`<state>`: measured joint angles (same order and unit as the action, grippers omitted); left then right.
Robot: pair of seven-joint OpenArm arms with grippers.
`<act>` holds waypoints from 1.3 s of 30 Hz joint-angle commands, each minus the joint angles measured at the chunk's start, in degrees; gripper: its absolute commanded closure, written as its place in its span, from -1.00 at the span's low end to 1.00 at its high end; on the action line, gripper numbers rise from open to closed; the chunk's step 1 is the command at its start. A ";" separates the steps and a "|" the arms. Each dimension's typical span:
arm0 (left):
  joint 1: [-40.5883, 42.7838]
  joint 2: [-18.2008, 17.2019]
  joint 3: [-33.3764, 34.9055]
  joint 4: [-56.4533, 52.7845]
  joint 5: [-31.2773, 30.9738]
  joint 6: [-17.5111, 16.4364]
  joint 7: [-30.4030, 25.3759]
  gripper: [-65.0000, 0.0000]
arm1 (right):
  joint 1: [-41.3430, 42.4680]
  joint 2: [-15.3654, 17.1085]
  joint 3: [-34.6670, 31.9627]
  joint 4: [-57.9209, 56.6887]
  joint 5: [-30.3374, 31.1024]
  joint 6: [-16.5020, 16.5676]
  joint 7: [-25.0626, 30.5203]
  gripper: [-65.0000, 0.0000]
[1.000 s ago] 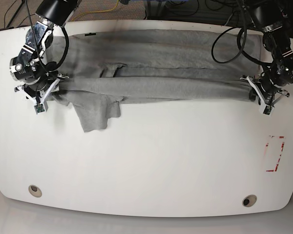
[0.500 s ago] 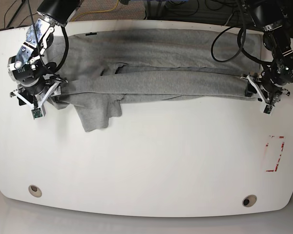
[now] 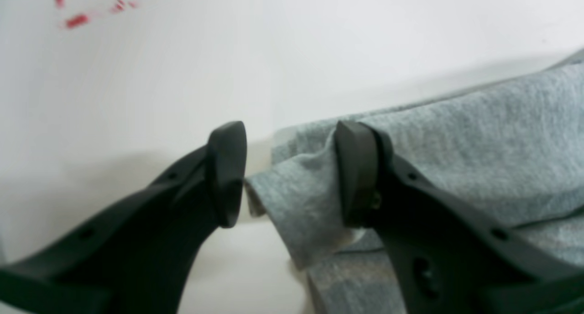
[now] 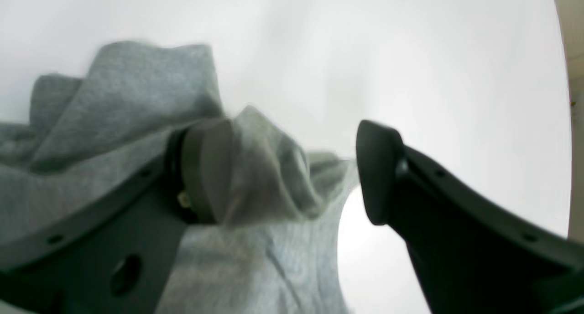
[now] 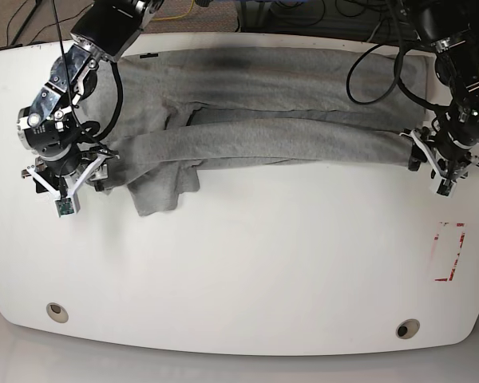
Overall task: Layout the t-shirt on the table in an organized manner, then fold the t-shirt properly
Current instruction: 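Lower the folded hem onto the shirt and open the right gripper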
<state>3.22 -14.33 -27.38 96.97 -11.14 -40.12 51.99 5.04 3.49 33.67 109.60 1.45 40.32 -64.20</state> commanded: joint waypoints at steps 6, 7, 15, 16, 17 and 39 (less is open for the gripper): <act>-0.98 -2.60 -0.36 1.63 -0.78 0.12 2.74 0.09 | -1.74 1.48 1.36 1.83 0.52 -0.32 -0.37 -0.23; -0.98 -2.60 -0.36 1.63 -0.78 0.12 2.83 0.09 | -2.27 1.48 1.36 1.83 0.61 -0.32 -0.37 -0.23; -0.89 -2.68 -0.36 1.45 -0.78 0.12 2.65 0.09 | -0.42 1.48 1.36 1.83 0.61 -0.32 -0.37 -0.23; -0.81 -2.68 -0.36 1.45 -0.78 0.12 2.65 0.09 | 0.02 1.39 1.36 1.74 0.61 -0.32 -0.37 -0.23; -0.81 -2.68 -0.36 1.45 -0.78 0.12 2.65 0.09 | 0.63 1.39 1.36 1.56 0.61 -0.32 -0.37 -0.23; -0.81 -2.51 -0.10 1.27 -0.69 0.12 2.65 0.09 | 10.65 0.16 -4.26 -13.47 0.61 -0.32 4.91 -0.23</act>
<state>3.16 -15.88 -27.24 97.34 -11.42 -39.99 55.70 14.74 2.83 29.30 97.34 1.63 40.03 -60.73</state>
